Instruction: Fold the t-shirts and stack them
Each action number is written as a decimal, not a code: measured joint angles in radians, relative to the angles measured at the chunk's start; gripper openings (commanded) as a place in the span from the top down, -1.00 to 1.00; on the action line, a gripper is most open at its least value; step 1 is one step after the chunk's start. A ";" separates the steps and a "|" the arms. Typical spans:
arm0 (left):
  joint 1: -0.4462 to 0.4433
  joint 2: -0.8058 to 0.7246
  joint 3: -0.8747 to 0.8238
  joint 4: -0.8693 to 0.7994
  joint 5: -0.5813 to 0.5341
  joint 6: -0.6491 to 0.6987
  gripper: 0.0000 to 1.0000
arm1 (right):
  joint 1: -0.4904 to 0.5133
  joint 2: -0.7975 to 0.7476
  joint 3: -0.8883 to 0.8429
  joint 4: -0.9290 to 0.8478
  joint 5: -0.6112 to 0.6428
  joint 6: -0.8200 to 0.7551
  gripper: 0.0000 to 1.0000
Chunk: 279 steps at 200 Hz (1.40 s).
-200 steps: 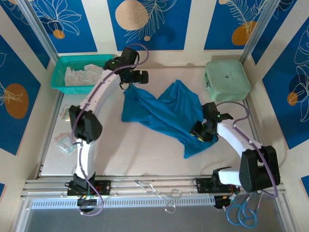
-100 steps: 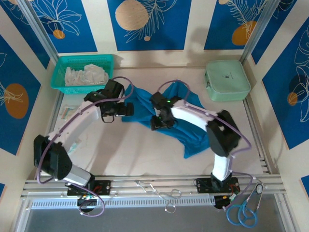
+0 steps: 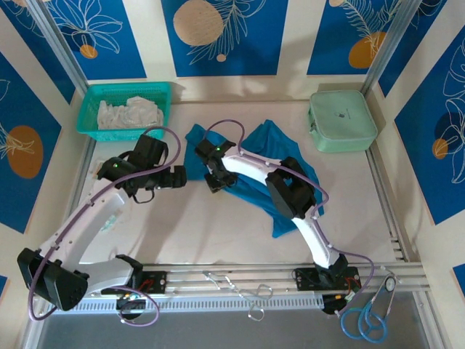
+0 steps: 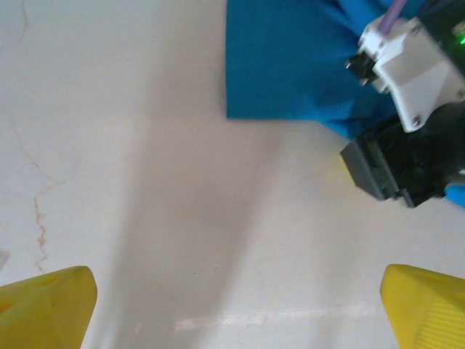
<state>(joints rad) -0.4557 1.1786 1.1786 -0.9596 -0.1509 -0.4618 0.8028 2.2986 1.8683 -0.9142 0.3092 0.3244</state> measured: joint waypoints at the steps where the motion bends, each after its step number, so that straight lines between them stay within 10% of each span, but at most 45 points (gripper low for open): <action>1: 0.000 0.000 -0.001 -0.001 0.000 -0.001 -0.99 | 0.000 0.000 0.000 0.000 0.001 0.000 0.26; 47: 0.000 -0.021 -0.029 -0.016 0.000 -0.004 -0.99 | -0.008 0.004 0.007 -0.013 0.024 -0.006 1.00; 179: 0.000 -0.024 0.063 -0.216 -0.080 0.033 -0.65 | -0.126 -0.273 0.076 -0.235 -0.275 -0.075 1.00; 253: -0.029 0.109 0.024 -0.143 0.019 0.051 -0.63 | -0.342 0.095 0.447 -0.338 -0.435 -0.075 1.00; 279: -0.089 0.137 0.019 -0.101 0.058 0.050 -0.67 | -0.374 0.216 0.585 -0.381 -0.449 -0.074 0.70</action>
<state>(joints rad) -0.5446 1.3159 1.1976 -1.0607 -0.0929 -0.4122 0.4290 2.5149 2.4535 -1.2957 -0.1398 0.2504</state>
